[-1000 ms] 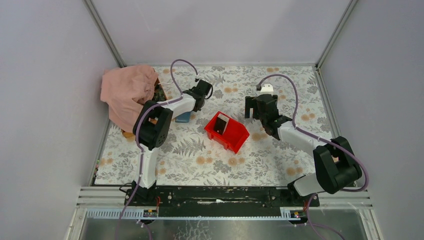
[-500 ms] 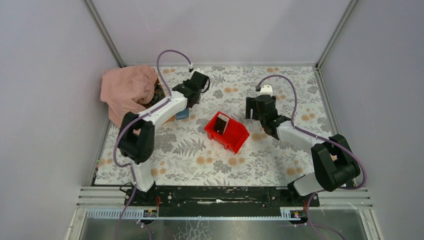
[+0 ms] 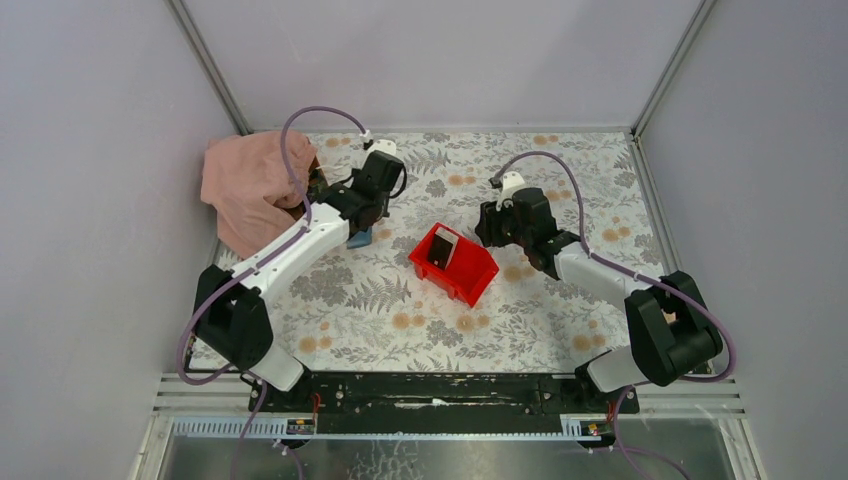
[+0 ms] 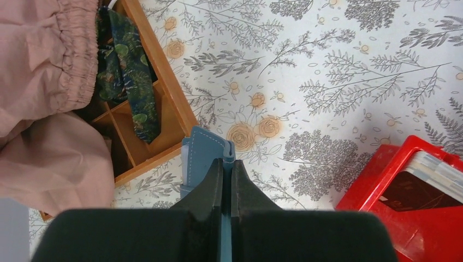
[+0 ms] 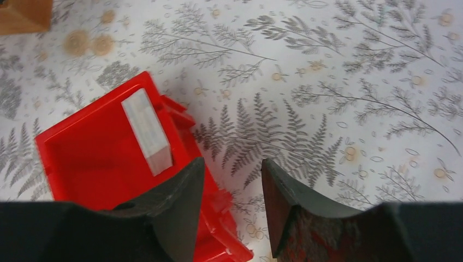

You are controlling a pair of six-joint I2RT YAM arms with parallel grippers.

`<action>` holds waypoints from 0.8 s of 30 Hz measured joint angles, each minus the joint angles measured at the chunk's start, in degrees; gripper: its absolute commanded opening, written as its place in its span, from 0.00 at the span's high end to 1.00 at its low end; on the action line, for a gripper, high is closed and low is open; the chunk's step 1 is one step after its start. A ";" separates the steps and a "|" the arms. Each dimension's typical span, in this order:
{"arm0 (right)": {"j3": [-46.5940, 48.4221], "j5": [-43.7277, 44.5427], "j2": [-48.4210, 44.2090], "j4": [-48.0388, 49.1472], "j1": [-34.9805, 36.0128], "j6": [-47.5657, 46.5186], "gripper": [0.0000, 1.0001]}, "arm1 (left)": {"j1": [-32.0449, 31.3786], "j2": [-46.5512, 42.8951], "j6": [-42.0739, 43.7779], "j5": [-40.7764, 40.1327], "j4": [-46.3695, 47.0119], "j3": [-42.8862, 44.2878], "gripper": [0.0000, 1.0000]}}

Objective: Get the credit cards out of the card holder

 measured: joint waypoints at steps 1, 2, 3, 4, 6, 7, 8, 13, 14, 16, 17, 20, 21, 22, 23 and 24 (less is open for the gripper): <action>0.07 -1.33 0.00 -0.13 0.09 -0.35 0.49 | 0.00 -0.39 0.00 0.00 0.02 -0.44 1.00; 0.24 -2.75 0.00 -0.28 0.28 -0.87 0.48 | 0.00 -0.74 0.00 -0.02 0.07 -0.98 1.00; 0.39 -3.76 0.02 -0.42 0.52 -1.27 0.47 | 0.02 -0.92 0.00 -0.04 0.09 -1.42 1.00; 0.59 -4.68 0.02 -0.59 0.85 -1.70 0.46 | 0.02 -0.98 0.00 -0.04 0.13 -1.99 1.00; 1.16 -6.19 0.02 -1.11 1.79 -2.67 0.45 | 0.02 -0.98 0.00 -0.04 0.33 -2.84 1.00; 1.60 -6.97 0.07 -1.55 2.14 -3.21 0.45 | 0.02 -0.96 0.02 -0.04 0.33 -3.37 1.00; 1.88 -7.45 0.09 -1.66 2.91 -3.58 0.45 | 0.02 -0.96 0.02 -0.04 0.31 -3.74 1.00; 4.17 -8.83 0.92 -3.76 4.92 -5.62 0.46 | 0.02 -0.85 0.02 -0.07 0.39 -4.50 1.00; 4.55 -8.79 1.33 -4.11 5.07 -5.92 0.47 | 0.02 -0.85 0.02 -0.07 0.46 -4.50 1.00; 5.22 -8.66 2.54 -4.70 5.16 -6.38 0.51 | 0.02 -0.85 0.02 -0.07 0.50 -4.57 1.00; 5.60 -8.55 3.28 -5.07 5.16 -6.60 0.54 | 0.02 -0.87 0.02 -0.07 0.55 -4.66 1.00; 6.38 -7.87 5.11 -6.60 5.20 -7.08 0.56 | 0.04 -0.87 0.02 -0.07 0.81 -5.14 1.00; 6.54 -7.34 5.55 -7.13 5.27 -7.21 0.57 | 0.04 -0.87 0.02 -0.07 0.83 -5.31 1.00; 6.56 -7.04 5.95 -7.52 5.31 -7.34 0.58 | 0.04 -0.90 0.04 -0.09 0.87 -5.46 1.00; 6.56 -6.64 6.21 -7.76 5.38 -7.43 0.59 | 0.04 -0.90 0.02 -0.09 0.92 -5.57 1.00; 6.58 -6.25 6.40 -8.00 5.44 -7.50 0.60 | 0.04 -0.92 0.02 -0.13 0.94 -5.68 1.00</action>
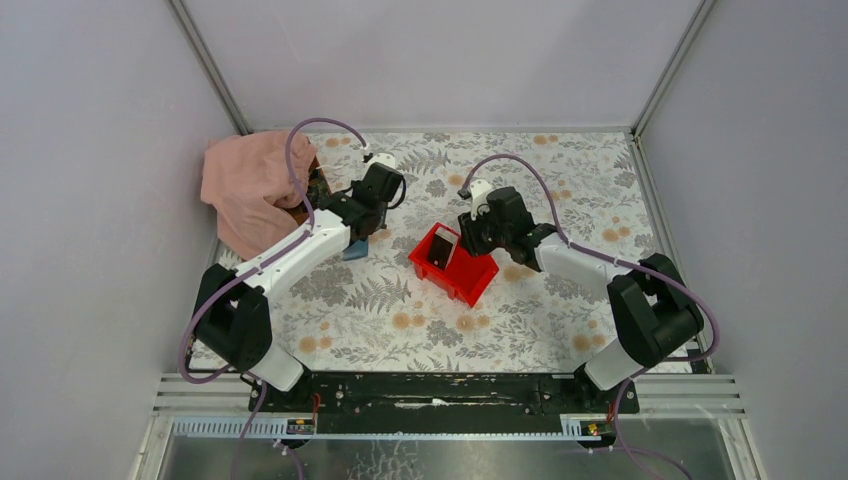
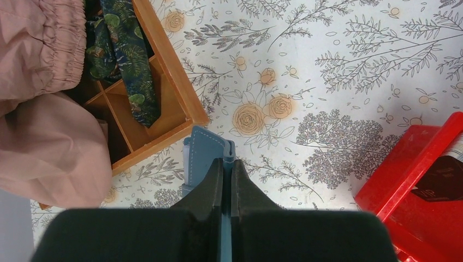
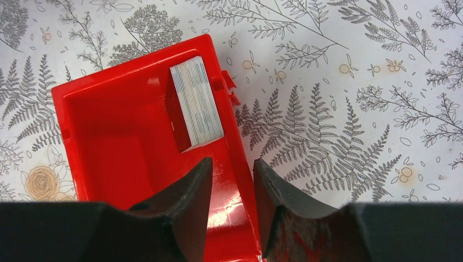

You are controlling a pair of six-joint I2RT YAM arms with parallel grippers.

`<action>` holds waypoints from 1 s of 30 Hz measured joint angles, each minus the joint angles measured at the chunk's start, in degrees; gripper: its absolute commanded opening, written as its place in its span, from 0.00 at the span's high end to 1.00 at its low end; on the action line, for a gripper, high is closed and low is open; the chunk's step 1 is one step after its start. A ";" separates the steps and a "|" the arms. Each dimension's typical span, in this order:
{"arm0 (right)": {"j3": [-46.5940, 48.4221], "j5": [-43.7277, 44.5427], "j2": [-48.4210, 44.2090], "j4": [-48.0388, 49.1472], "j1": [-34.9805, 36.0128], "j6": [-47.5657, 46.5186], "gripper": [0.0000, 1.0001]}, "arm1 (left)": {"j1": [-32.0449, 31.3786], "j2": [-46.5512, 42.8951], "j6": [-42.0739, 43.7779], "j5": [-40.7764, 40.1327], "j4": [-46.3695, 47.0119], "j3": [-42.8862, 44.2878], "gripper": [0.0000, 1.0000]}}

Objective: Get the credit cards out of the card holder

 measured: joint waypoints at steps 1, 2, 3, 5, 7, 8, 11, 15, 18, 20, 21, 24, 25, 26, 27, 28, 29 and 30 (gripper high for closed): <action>0.02 0.46 0.11 -0.15 0.04 -0.04 0.61 | 0.00 -0.02 0.00 -0.04 -0.02 -0.09 1.00; 0.09 0.68 0.20 -0.44 0.07 -0.09 0.64 | 0.00 -0.04 0.00 -0.11 0.00 -0.15 1.00; 0.26 1.03 0.28 -0.81 0.09 -0.15 0.65 | 0.00 -0.07 0.00 -0.17 0.00 -0.15 1.00; 0.63 1.49 0.48 -1.11 0.09 -0.22 0.67 | 0.00 -0.07 0.00 -0.28 0.02 -0.15 1.00; 0.98 1.90 0.81 -1.25 0.09 -0.22 0.69 | 0.00 -0.07 0.00 -0.35 0.04 -0.15 1.00; 1.18 1.99 1.01 -1.27 0.09 -0.22 0.71 | 0.00 -0.07 0.00 -0.37 0.02 -0.15 1.00; 1.29 2.12 1.27 -1.31 0.09 -0.28 0.75 | 0.00 -0.07 0.00 -0.37 0.04 -0.17 1.00; 1.29 2.12 1.27 -1.31 0.15 -0.39 0.79 | 0.02 -0.07 0.00 -0.37 0.04 -0.17 1.00; 1.29 2.43 1.27 -1.29 0.17 -0.39 0.83 | 0.02 -0.07 0.02 -0.37 0.07 -0.22 1.00; 1.31 2.56 1.27 -1.29 0.17 -0.39 0.87 | 0.02 -0.07 0.02 -0.37 0.13 -0.31 1.00; 1.31 2.60 1.27 -1.29 0.20 -0.39 0.88 | 0.02 -0.07 0.02 -0.37 0.15 -0.35 1.00; 1.33 3.30 1.27 -1.29 0.20 -0.35 0.97 | 0.02 -0.07 0.02 -0.39 0.22 -0.37 1.00; 1.33 3.74 1.27 -1.25 0.26 -0.31 0.99 | 0.02 -0.07 0.02 -0.39 0.24 -0.37 1.00; 1.33 4.17 1.27 -1.25 0.31 -0.15 1.00 | 0.02 -0.07 0.02 -0.39 0.26 -0.37 1.00; 1.33 4.68 1.27 -1.22 0.31 -0.04 1.00 | 0.02 -0.07 0.00 -0.39 0.26 -0.37 1.00; 1.33 5.46 1.27 -1.18 0.35 0.09 1.00 | 0.02 -0.07 0.02 -0.39 0.28 -0.37 1.00; 1.33 6.21 1.27 -1.14 0.42 0.31 1.00 | 0.02 -0.07 0.02 -0.39 0.31 -0.37 1.00; 1.33 7.10 1.27 -1.03 0.46 0.50 1.00 | 0.02 -0.07 0.02 -0.39 0.33 -0.37 1.00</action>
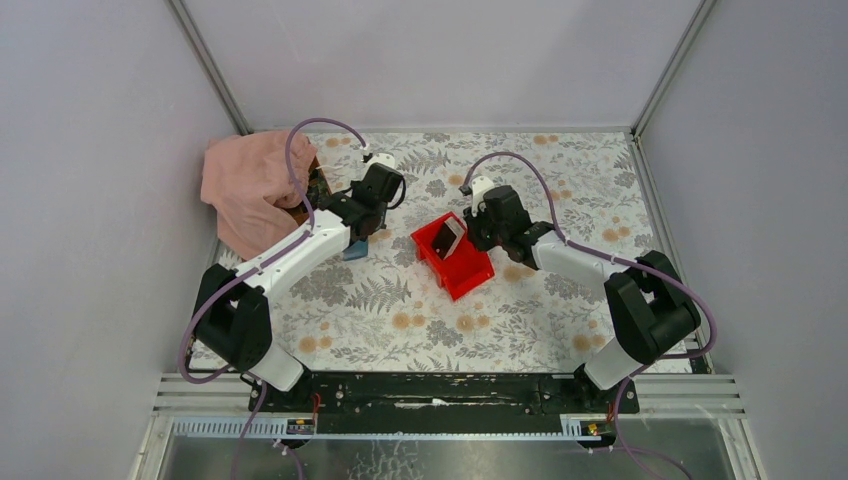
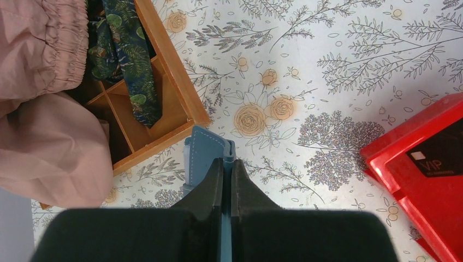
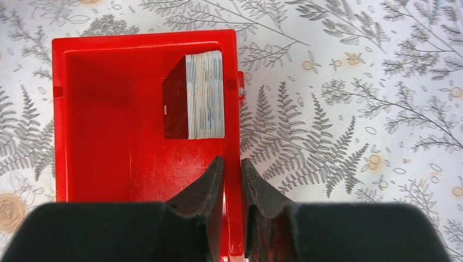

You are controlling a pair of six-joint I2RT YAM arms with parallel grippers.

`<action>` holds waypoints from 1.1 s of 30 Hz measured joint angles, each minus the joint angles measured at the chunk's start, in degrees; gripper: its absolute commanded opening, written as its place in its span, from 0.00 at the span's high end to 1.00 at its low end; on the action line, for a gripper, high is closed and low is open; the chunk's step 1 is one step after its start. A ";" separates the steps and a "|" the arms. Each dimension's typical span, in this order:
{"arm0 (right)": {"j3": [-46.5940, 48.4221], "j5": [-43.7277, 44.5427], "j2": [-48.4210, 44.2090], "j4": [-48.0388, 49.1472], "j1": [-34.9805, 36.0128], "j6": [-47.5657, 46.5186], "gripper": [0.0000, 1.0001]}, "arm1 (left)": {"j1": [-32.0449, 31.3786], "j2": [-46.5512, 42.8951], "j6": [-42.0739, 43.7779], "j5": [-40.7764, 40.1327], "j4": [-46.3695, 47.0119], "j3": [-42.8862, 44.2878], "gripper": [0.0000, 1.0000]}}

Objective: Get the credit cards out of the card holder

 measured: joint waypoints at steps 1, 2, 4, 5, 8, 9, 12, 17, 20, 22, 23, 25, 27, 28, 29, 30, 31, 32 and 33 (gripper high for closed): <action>0.00 1.27 0.00 0.02 0.00 0.28 1.00 | 0.00 0.00 0.00 -0.02 0.02 0.00 1.00; 0.00 2.12 0.00 0.07 0.00 0.48 1.00 | -0.02 0.00 0.00 -0.02 0.02 0.00 1.00; 0.00 4.92 0.00 0.13 0.00 1.20 1.00 | -0.02 0.00 -0.02 -0.04 0.02 0.00 1.00; 0.00 6.14 0.00 0.13 0.00 1.55 1.00 | 0.00 0.00 0.00 -0.04 0.04 0.00 1.00; 0.00 10.51 0.00 0.09 0.00 2.64 1.00 | 0.00 0.00 0.00 -0.04 0.04 0.00 1.00; 0.00 11.96 0.00 0.00 0.00 3.02 1.00 | 0.00 0.00 0.00 -0.04 0.04 0.00 1.00; 0.00 15.15 0.00 -0.24 0.00 3.93 1.00 | 0.00 0.00 0.02 0.00 0.07 0.00 1.00; 0.28 17.84 0.52 -0.26 -0.44 5.46 1.00 | 0.00 0.00 0.04 0.07 0.07 0.00 1.00; 1.03 18.01 1.22 -0.28 -1.29 6.47 1.00 | 0.00 0.00 0.02 0.07 0.07 0.00 1.00; 1.29 18.53 1.51 -0.26 -1.86 7.15 1.00 | 0.00 0.00 0.04 0.07 0.07 0.00 1.00; 1.33 18.99 1.57 -0.26 -2.10 7.50 1.00 | -0.02 0.00 0.04 0.07 0.07 0.00 1.00; 1.33 19.47 1.57 -0.35 -2.45 7.98 1.00 | 0.00 0.00 0.02 0.07 0.07 0.00 1.00; 1.33 19.63 1.57 -0.39 -2.75 8.44 1.00 | 0.00 0.00 0.02 0.07 0.07 0.00 1.00; 1.33 19.80 1.57 -0.39 -2.82 8.63 1.00 | 0.00 0.00 0.02 0.07 0.07 0.00 1.00; 1.33 19.96 1.57 -0.42 -2.84 8.68 1.00 | -0.02 0.00 0.02 0.07 0.07 0.00 1.00; 1.33 20.02 1.57 -0.44 -2.86 8.79 1.00 | 0.00 0.00 0.04 0.07 0.07 0.00 1.00; 1.33 20.06 1.57 -0.44 -2.86 8.83 1.00 | 0.00 0.00 0.02 0.07 0.07 0.00 1.00; 1.33 20.09 1.57 -0.44 -2.86 8.83 0.93 | 0.00 0.00 0.02 0.07 0.07 0.00 1.00; 1.33 20.09 1.57 -0.44 -2.86 8.83 0.87 | 0.00 0.00 0.02 0.07 0.07 0.00 1.00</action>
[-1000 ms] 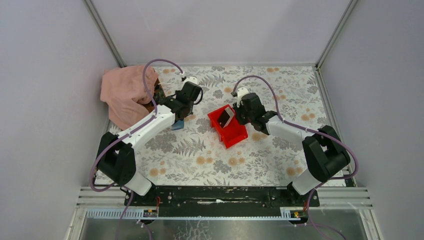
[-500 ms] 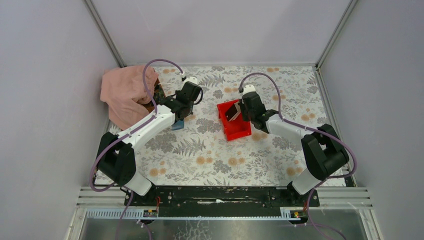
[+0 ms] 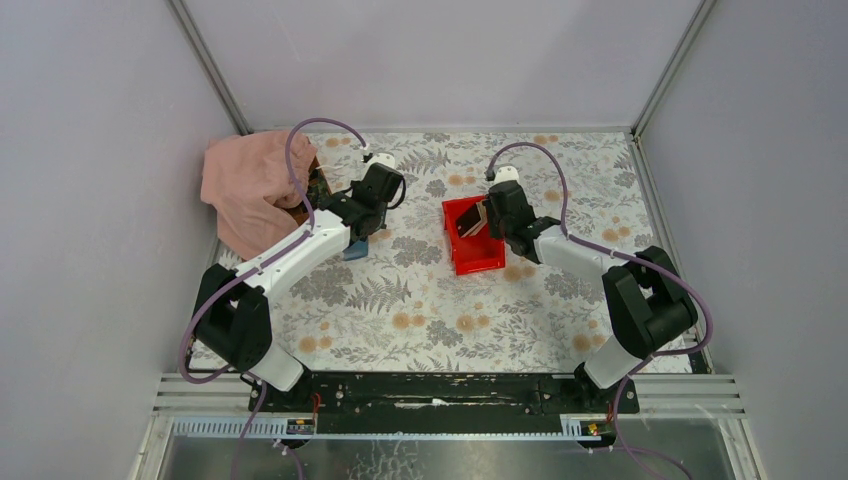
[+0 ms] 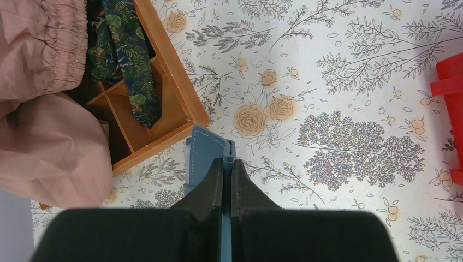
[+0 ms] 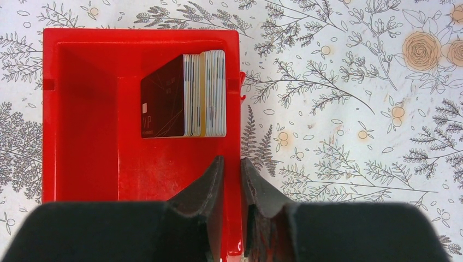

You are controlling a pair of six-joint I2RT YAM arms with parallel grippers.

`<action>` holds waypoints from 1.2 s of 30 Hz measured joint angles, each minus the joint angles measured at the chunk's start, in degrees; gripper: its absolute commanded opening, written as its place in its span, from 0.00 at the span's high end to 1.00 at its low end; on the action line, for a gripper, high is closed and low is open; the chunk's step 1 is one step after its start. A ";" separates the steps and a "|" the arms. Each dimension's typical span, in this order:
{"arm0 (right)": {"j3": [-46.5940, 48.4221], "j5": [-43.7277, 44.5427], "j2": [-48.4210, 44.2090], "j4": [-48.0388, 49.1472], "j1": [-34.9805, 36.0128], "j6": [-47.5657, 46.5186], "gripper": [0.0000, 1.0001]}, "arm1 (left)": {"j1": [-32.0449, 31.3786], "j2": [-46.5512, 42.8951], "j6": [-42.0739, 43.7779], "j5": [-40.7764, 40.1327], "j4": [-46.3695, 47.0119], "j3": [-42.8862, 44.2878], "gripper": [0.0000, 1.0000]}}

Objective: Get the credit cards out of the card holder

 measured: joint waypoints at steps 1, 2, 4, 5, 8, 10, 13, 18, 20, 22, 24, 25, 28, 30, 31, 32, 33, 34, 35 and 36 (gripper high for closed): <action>0.00 0.00 0.00 0.00 0.00 0.02 0.84 | 0.00 0.00 0.00 0.00 0.00 0.00 1.00; 0.00 0.00 0.00 0.00 0.00 0.02 0.82 | 0.00 0.00 0.00 0.00 0.00 0.00 1.00; 0.00 -0.02 -0.07 0.00 0.00 0.02 0.76 | 0.00 0.02 0.00 0.00 0.00 0.00 1.00; 0.00 -0.02 -0.13 -0.07 0.00 0.02 0.73 | 0.00 0.00 0.00 0.00 0.00 0.00 1.00; -0.13 0.00 -0.83 -0.68 -0.07 0.09 0.65 | 0.00 0.00 0.00 0.00 0.00 0.00 1.00; -0.42 0.02 -1.90 -0.92 -0.15 0.00 0.62 | 0.00 0.00 0.00 0.02 0.00 0.00 1.00; -1.33 0.04 -4.63 -0.74 -0.22 0.00 0.60 | -0.02 0.00 -0.04 0.59 0.00 0.00 1.00; -3.67 0.44 -9.66 0.81 -0.24 0.04 0.48 | -1.55 0.02 -1.60 1.07 -0.50 0.11 1.00; -4.74 0.50 -11.32 1.57 -0.24 0.11 0.37 | -3.37 0.02 -3.30 1.11 -1.18 0.35 1.00; -5.44 0.52 -12.44 2.12 -0.24 0.17 0.30 | -5.73 0.04 -5.90 1.09 -1.64 0.46 1.00; -5.73 0.68 -12.94 2.58 -0.24 0.15 0.25 | -8.17 0.04 -9.11 1.03 -2.03 0.31 1.00; -5.75 0.70 -12.96 2.75 -0.26 0.15 0.23 | -9.38 0.02 -10.86 0.98 -1.92 -0.09 1.00; -6.03 0.70 -12.96 3.45 -0.28 0.17 0.21 | -12.70 -0.39 -16.02 0.90 -0.94 -3.48 1.00; -6.32 0.70 -12.96 3.69 -0.28 0.17 0.20 | -15.65 -0.74 -19.54 0.55 -0.26 -7.78 1.00; -6.45 0.70 -12.96 3.72 -0.28 0.17 0.20 | -17.51 -0.74 -21.11 0.28 -0.22 -9.84 1.00; -6.56 0.70 -12.96 3.74 -0.28 0.17 0.20 | -19.54 -0.61 -22.60 0.11 -0.28 -11.69 1.00; -6.64 0.70 -12.96 3.72 -0.28 0.17 0.20 | -21.57 -0.44 -23.87 -0.35 -0.26 -13.11 1.00; -6.67 0.68 -12.96 3.74 -0.28 0.17 0.20 | -23.89 -0.11 -25.16 -0.87 -0.24 -14.23 1.00; -6.69 0.68 -12.96 3.74 -0.28 0.17 0.20 | -25.97 0.46 -26.14 -1.57 -0.24 -14.80 1.00; -6.69 0.70 -12.96 3.78 -0.28 0.17 0.20 | -27.65 1.31 -26.97 -2.25 -0.17 -14.93 1.00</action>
